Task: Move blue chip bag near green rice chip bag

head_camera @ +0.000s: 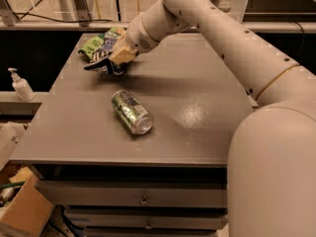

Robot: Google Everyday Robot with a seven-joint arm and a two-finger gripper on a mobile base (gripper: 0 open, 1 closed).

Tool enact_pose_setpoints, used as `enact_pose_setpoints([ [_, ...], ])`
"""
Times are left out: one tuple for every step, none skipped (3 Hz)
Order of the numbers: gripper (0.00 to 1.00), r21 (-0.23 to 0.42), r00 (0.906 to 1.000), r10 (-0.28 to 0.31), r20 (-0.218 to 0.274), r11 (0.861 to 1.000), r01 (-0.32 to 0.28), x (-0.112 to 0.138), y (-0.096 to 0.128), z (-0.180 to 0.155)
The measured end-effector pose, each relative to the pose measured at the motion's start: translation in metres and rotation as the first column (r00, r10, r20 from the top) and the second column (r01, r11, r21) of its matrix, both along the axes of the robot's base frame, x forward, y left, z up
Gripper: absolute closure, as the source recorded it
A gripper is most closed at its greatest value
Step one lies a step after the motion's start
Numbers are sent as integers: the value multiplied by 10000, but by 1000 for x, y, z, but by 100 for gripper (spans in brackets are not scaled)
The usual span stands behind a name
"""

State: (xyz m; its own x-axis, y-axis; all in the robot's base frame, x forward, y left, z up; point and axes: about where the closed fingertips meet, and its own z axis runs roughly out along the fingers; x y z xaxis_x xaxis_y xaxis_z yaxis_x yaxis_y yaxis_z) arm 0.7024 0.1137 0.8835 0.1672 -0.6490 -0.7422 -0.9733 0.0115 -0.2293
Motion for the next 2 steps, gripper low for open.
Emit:
enact_pose_setpoints([
  [82,90,9996,202,-198,9998,-200,4,22,-11],
  [58,191,9988,365,-321,9992,-359,3,35,-12],
])
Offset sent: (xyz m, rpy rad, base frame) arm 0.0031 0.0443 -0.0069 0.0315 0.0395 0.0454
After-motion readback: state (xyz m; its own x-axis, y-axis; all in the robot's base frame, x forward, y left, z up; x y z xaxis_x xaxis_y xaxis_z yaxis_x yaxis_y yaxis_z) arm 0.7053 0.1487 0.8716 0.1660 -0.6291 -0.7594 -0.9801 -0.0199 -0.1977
